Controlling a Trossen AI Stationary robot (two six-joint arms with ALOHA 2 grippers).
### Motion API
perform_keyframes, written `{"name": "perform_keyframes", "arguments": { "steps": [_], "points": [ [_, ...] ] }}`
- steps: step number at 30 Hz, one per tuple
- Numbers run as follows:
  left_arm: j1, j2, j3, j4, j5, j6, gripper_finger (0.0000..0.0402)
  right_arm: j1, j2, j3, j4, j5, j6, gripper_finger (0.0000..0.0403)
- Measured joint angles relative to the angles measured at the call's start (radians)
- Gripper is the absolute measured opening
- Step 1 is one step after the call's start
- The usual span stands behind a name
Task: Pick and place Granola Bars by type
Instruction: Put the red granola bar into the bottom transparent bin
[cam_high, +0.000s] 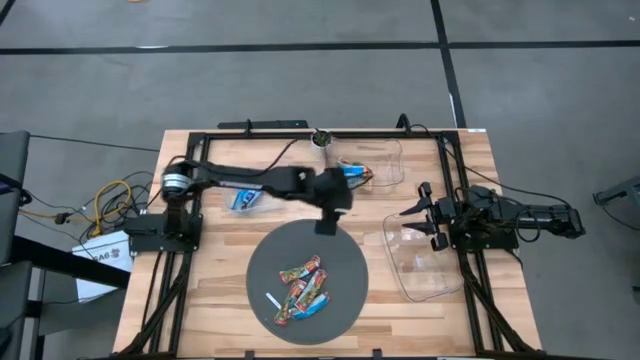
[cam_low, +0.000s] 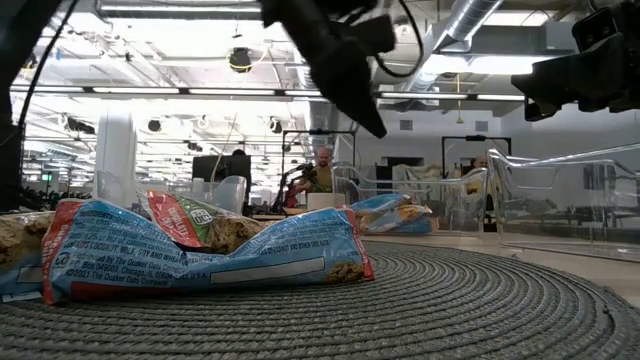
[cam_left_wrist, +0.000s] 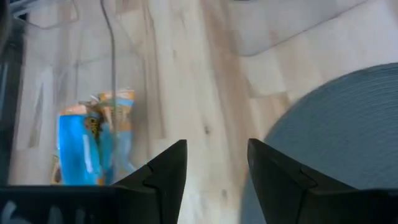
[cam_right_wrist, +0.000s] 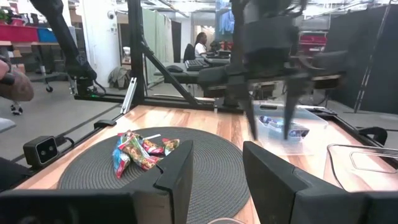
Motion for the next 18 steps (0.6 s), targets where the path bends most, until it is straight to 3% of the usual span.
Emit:
{"name": "perform_keyframes", "arguments": {
  "steps": [4, 9, 18],
  "points": [
    [-0.053, -0.162, -0.292, 0.214, -0.034, -0.044, 0.0163, 0.0, 0.0, 0.0, 0.0, 0.0, 0.0, 0.0133],
    [-0.118, -0.381, -0.602, 0.327, -0.042, -0.136, 0.0163, 0.0, 0.0, 0.0, 0.0, 0.0, 0.0, 0.0134],
    [-0.226, -0.714, -0.962, 0.376, -0.048, -0.228, 0.0163, 0.0, 0.002, 0.0, -0.001, 0.0, 0.0, 0.0134]
  ]
}}
